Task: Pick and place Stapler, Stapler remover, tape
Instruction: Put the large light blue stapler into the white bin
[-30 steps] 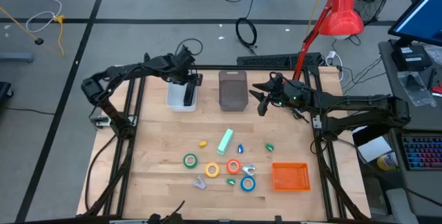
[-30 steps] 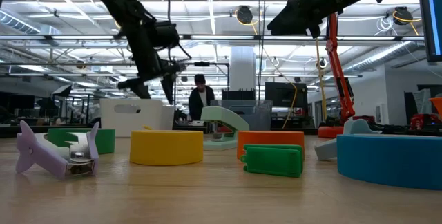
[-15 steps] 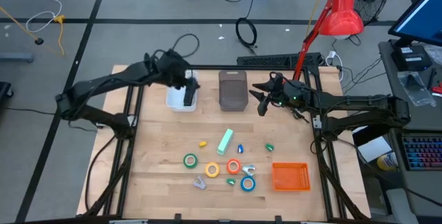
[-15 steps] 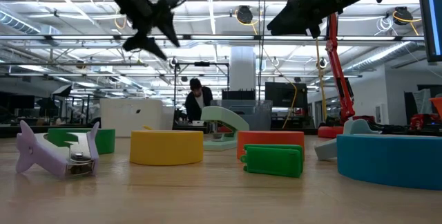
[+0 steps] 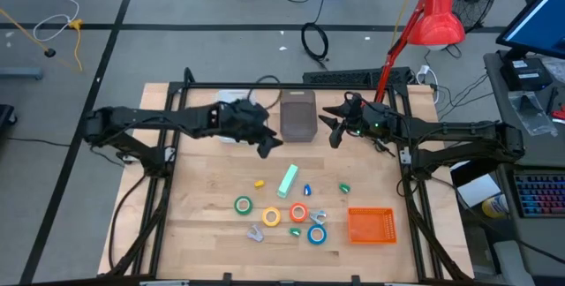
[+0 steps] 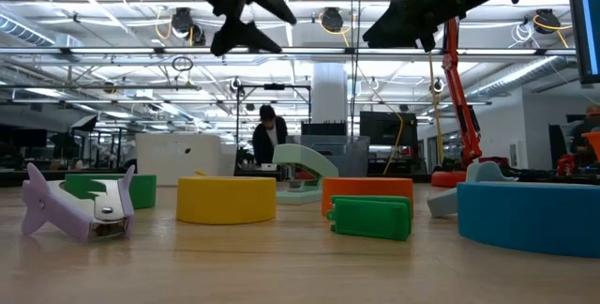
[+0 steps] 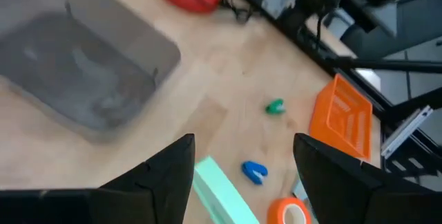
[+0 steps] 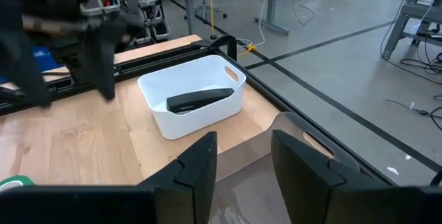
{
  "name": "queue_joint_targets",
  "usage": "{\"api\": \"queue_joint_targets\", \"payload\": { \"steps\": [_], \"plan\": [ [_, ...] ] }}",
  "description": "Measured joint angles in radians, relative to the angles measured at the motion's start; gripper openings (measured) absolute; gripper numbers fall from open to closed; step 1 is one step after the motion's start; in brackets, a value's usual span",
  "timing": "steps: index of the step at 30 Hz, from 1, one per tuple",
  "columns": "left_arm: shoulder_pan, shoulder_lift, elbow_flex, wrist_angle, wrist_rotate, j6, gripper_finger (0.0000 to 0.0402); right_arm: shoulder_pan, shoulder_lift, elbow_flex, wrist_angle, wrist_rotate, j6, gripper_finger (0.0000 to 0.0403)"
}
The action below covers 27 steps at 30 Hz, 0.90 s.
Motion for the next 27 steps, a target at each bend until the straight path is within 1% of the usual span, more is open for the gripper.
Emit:
{"api": "queue_joint_targets", "payload": {
  "steps": [3, 5, 7, 11, 14, 17, 22, 27],
  "plan": [
    [-0.012, 0.037, 0.004, -0.01, 0.038, -0.042, 0.0246, 0.0, 0.0, 0.0, -0.001, 0.0, -0.001, 0.013],
    [-0.019, 0.061, 0.039, -0.052, 0.041, -0.053, 0.0246, 0.0, 0.0, 0.0, -0.002, 0.0, -0.001, 0.013],
    [-0.027, 0.092, 0.104, -0.12, 0.032, -0.044, 0.0245, 0.0, 0.0, 0.0, -0.005, 0.0, -0.008, 0.013],
    [-0.041, 0.174, 0.263, -0.3, -0.04, -0.006, 0.0245, 0.0, 0.0, 0.0, -0.038, 0.001, -0.039, 0.013],
    [-0.049, 0.25, 0.371, -0.413, -0.064, -0.027, 0.0245, 0.0, 0.0, 0.0, -0.08, 0.002, -0.051, 0.013],
    [-0.056, 0.312, 0.442, -0.484, -0.087, -0.069, 0.0245, 0.0, -0.006, 0.0, -0.129, 0.002, -0.056, 0.013],
    [-0.059, 0.378, 0.471, -0.511, -0.084, -0.174, 0.0245, -0.004, -0.056, 0.0, -0.197, 0.004, -0.08, 0.013],
    [-0.079, 0.402, 0.472, -0.51, -0.084, -0.228, 0.0245, -0.022, -0.177, -0.059, -0.191, 0.003, -0.094, 0.013]
  ]
}}
